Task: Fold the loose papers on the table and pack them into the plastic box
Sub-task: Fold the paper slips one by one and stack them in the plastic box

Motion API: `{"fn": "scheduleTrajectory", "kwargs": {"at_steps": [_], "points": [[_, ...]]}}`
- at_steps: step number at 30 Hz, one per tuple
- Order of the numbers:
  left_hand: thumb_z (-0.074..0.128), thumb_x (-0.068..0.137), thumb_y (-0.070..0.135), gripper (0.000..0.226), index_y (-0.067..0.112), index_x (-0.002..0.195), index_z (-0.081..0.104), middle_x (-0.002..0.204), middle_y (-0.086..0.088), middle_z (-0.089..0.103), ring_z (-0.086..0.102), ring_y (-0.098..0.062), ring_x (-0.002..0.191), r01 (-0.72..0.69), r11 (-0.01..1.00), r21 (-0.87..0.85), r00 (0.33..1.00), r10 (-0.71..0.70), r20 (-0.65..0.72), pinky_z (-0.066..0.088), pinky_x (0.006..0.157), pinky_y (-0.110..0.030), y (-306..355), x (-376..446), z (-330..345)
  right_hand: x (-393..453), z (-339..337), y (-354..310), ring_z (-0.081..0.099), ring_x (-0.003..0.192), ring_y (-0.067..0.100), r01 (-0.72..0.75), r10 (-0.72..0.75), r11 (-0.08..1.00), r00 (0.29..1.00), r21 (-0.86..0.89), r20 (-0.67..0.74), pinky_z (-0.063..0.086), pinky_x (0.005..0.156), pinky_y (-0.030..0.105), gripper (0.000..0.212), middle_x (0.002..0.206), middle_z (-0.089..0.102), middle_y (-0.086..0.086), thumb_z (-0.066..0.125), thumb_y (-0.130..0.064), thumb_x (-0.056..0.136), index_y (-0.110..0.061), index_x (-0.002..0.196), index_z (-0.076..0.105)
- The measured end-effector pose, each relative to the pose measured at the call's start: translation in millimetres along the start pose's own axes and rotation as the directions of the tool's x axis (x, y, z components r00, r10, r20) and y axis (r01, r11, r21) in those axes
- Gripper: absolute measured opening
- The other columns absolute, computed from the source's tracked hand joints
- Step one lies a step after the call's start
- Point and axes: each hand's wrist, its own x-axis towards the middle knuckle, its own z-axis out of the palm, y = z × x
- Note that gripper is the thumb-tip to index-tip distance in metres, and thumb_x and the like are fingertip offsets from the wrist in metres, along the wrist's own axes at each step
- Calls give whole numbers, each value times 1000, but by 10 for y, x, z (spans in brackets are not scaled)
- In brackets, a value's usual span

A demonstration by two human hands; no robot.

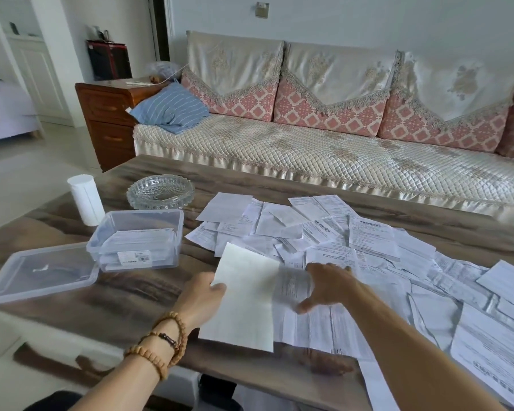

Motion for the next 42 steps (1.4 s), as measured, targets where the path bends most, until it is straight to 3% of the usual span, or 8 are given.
{"fn": "scheduleTrajectory", "kwargs": {"at_steps": [8,17,21,25,29,33,38,42], "points": [[56,86,43,42,3,93,67,83,-13,70,68,-30,78,21,943,-333,1000,-23,-3,48,70,-35,-85,-60,10,-191,175,-5,61,66,25,-140,317,694,940,706,-125,46,56,29,22,86,62,12,62,-27,89,-6,87,56],[52,98,24,24,12,90,71,88,-3,75,70,-22,85,127,951,-281,989,-98,113,54,78,-32,-65,-133,208,-251,339,-550,60,63,19,-112,221,495,975,861,0,53,60,31,19,80,66,10,55,-12,84,-1,92,68],[49,97,27,29,11,77,63,69,-4,63,58,-20,64,116,971,-211,990,-96,102,43,61,-28,-67,-106,223,-223,207,81,51,119,27,-195,402,815,868,545,-291,43,94,33,57,127,56,9,66,-40,84,-14,132,51],[45,98,24,30,9,73,54,64,0,46,44,-16,58,78,991,-105,996,-72,59,32,56,-27,-16,-97,256,38,351,370,18,143,35,-209,231,956,969,205,-88,22,114,58,105,154,23,11,64,-69,71,-20,150,16],[42,96,14,20,16,80,54,68,4,53,47,-12,55,16,990,-141,999,-10,44,38,50,-24,93,-119,246,226,411,318,43,126,30,-265,301,950,918,167,-259,38,102,46,68,136,48,8,46,-67,87,-18,136,41],[42,98,12,48,33,140,34,110,4,59,53,-4,66,41,975,-218,999,-35,32,42,51,-18,149,-130,234,259,360,317,58,98,26,-248,207,968,864,-30,-458,46,81,36,24,109,64,6,41,-15,95,-14,111,59],[46,92,0,34,27,105,61,84,3,57,54,-9,65,1,969,-248,999,-11,-37,42,57,-18,184,-63,258,126,286,259,50,49,28,15,116,983,711,181,-693,36,46,28,16,65,62,7,50,-3,86,-9,73,57],[61,77,65,54,14,84,77,94,-7,74,69,-30,92,221,831,-511,975,-177,134,56,87,-45,287,-16,327,-391,291,-246,57,54,20,365,-219,930,634,37,-742,40,53,27,11,65,64,-2,59,-6,79,-15,78,64]]}}
